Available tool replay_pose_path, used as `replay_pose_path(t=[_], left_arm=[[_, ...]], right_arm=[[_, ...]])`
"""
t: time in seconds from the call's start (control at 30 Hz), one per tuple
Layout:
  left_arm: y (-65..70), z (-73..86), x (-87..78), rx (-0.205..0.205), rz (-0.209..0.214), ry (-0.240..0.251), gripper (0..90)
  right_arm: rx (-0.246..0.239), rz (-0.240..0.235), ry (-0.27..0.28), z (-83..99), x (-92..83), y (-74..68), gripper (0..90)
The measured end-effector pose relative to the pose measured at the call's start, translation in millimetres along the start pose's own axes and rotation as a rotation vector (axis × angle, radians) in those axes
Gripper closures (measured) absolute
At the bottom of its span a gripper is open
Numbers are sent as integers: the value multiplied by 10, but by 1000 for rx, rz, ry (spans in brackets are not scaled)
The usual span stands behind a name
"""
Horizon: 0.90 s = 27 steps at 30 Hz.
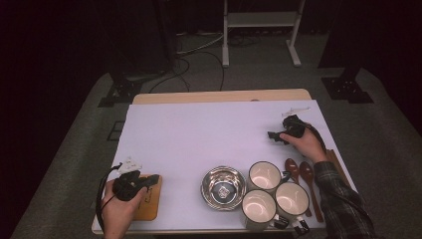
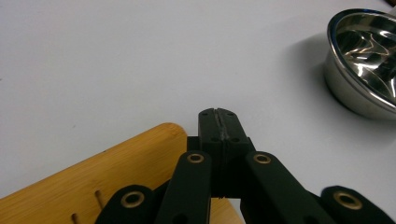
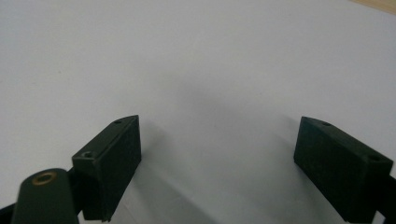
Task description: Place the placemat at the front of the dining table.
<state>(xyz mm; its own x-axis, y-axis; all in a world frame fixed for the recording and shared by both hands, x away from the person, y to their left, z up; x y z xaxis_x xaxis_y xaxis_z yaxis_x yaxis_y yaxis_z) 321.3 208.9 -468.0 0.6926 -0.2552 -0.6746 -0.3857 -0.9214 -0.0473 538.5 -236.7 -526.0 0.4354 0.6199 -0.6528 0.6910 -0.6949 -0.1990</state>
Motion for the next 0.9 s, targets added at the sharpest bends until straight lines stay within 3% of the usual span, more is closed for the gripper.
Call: replay_pose_path(t=[0.9], left_arm=[[-502,197,-156,-76,-108,-6,900]], right_arm=[[0,0,1,-1,1,0,134]])
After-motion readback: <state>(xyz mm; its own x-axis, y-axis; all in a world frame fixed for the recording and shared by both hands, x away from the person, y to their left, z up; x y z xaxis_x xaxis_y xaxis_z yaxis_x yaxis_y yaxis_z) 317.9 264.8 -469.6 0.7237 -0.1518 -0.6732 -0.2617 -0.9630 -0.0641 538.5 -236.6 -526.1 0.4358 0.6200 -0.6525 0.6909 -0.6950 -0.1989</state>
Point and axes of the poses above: each handheld gripper's, and its own axes: x roughly forward along the jaws, z roughly out of its underside, y roughly to its right, the point moved 9 cm from there along x, roughly forward along the jaws, and after that the axes turned 15 degrees about -z, right-handed, at the moved point
